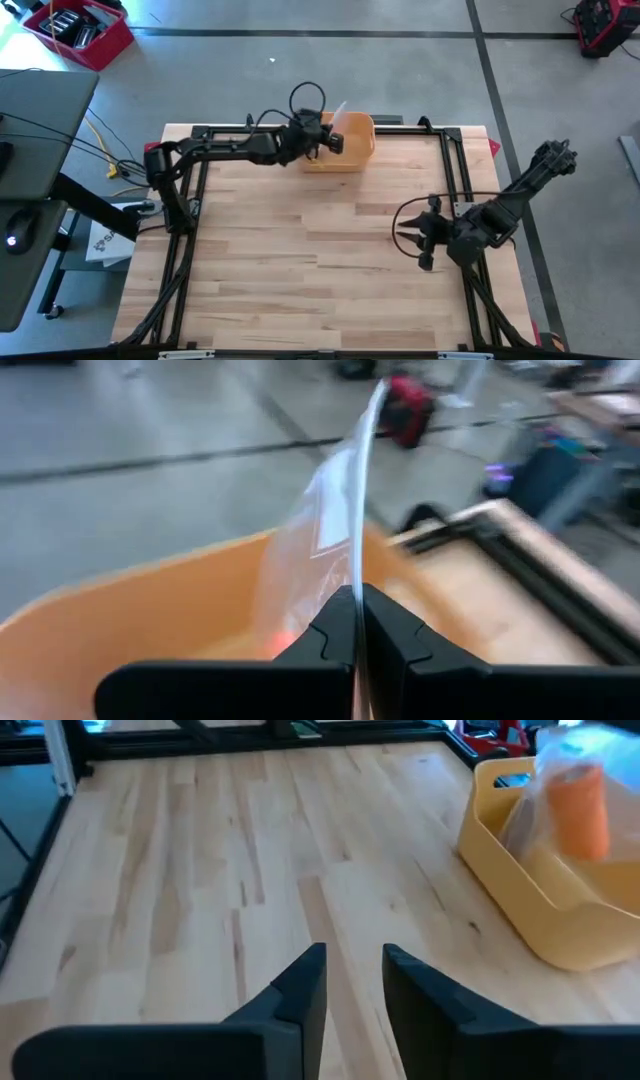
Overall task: Roll bandage
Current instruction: Put the top transparent zip bag with the rolled orange bandage into the yellow bin, then return to Home Position
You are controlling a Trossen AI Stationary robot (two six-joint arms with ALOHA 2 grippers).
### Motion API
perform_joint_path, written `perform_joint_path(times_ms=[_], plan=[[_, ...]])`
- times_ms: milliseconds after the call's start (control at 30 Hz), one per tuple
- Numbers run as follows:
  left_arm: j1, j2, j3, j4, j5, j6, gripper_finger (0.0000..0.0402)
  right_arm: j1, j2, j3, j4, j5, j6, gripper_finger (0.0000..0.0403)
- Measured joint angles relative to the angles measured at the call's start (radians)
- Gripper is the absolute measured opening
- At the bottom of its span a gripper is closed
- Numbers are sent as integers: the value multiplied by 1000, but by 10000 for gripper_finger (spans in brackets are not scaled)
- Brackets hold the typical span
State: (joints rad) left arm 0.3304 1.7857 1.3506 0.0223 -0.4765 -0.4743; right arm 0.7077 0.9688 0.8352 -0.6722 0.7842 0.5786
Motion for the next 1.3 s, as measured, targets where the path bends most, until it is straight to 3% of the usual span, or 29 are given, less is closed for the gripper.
perform_joint_path(times_ms=[233,533,600,700,1000,1167,1300], plan=[[-1,-5,-95,-59,-128,-252,0,39,0,0,57,0,-3,91],[-62,-103,-128,-393,-391,-465,0,90,1,0,130,0,-36,91],[-45,-115,-129,-415,-379,-475,1,98,1,0,154,0,-50,91],[-4,-114,-128,-409,-283,-463,15,104,0,0,182,0,-72,91],[87,-88,-129,-387,-68,-308,117,107,1,0,162,-16,-46,91],[108,-198,-129,-452,-16,-121,151,107,0,0,47,-29,53,91],[27,-324,-129,-576,-19,9,152,107,-24,0,-56,-111,125,83]])
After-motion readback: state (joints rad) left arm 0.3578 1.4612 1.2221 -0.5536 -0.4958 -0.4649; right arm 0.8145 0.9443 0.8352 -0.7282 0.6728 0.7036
